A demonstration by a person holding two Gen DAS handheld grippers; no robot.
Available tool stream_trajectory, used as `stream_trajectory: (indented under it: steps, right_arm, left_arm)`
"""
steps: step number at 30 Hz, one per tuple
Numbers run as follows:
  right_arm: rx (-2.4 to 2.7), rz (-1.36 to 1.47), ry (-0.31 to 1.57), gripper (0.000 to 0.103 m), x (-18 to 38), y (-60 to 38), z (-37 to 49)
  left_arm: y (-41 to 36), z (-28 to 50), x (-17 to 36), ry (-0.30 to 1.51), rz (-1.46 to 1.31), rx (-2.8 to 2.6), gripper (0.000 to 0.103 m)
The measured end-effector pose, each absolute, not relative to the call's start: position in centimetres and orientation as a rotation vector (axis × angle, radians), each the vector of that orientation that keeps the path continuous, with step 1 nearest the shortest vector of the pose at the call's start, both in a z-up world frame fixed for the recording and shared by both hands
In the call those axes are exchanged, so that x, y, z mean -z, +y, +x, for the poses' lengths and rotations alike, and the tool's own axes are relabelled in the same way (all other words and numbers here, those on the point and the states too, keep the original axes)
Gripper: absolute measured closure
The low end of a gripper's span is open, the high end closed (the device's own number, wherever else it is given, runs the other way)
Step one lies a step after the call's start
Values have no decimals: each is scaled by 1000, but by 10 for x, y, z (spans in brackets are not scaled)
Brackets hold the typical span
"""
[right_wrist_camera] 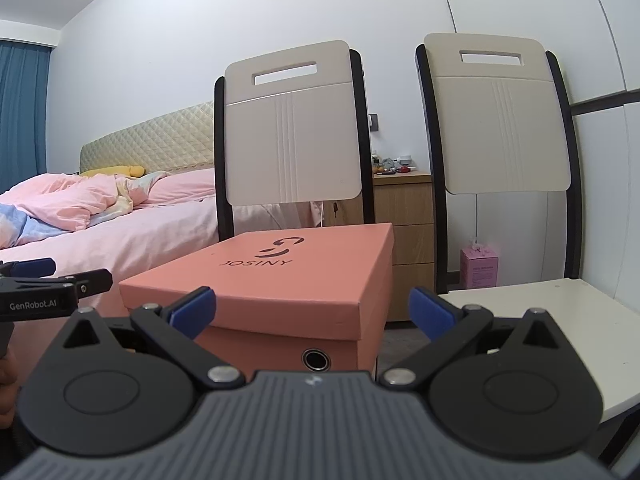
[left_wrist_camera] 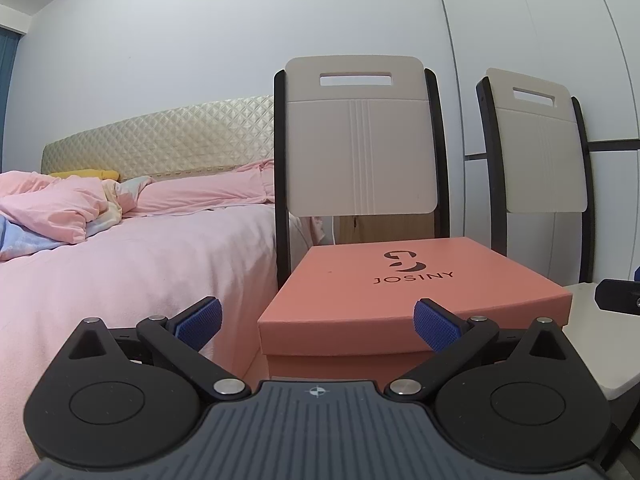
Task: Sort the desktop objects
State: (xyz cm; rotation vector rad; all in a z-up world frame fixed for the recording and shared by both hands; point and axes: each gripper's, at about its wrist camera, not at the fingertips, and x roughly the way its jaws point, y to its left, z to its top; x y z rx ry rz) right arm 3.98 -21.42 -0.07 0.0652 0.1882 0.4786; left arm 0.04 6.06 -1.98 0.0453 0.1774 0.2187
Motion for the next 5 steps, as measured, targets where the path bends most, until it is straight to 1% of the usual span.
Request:
stream_trajectory:
  steps: [5]
  right_arm:
    - [-476, 62, 188, 0, 1, -214, 39]
  left_arm:
    - [60, 0, 20, 180, 50, -220, 0]
